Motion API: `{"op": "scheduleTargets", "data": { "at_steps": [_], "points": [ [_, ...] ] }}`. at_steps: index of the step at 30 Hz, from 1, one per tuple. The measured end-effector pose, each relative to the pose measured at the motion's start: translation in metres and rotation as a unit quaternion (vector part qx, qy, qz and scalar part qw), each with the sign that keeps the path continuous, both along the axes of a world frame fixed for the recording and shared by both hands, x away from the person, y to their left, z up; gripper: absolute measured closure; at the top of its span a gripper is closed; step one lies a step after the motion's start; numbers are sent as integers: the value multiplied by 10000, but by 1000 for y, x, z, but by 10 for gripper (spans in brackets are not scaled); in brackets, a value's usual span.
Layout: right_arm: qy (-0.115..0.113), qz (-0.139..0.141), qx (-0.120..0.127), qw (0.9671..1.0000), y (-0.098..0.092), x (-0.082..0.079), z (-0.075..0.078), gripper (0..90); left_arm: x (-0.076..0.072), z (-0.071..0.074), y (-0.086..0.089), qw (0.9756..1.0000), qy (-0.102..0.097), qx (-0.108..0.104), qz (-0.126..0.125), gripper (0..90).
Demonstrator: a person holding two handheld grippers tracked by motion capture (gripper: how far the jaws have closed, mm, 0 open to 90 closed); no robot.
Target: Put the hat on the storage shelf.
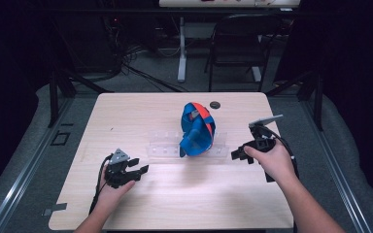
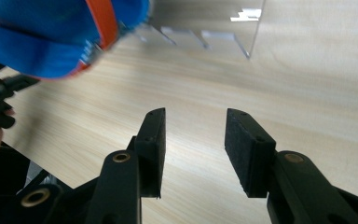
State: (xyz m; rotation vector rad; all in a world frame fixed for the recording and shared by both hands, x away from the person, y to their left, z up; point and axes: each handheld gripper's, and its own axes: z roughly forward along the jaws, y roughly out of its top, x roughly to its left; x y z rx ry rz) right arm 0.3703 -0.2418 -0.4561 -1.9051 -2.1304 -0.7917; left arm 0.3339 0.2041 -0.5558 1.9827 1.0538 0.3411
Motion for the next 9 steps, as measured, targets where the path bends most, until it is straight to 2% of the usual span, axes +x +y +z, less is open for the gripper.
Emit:
{"op": "scheduleTargets", "data": {
  "at_steps": [1, 4, 8, 9],
  "points": [
    [-36, 45, -58, 10000, -2, -2, -3, 582, 0, 0, 0, 10000, -4, -5, 3, 476],
    [-118, 47, 77, 9999, -6, -12, -16, 566, 0, 0, 0, 10000, -29, -1, 0, 475],
    [-535, 140, 36, 9985, -8, -28, -34, 501, 0, 0, -1, 10000, -61, -37, 58, 467],
    [-741, 198, -18, 9970, -7, -34, -41, 474, 0, 0, -1, 10000, -60, -36, 60, 466]
  ]
}}
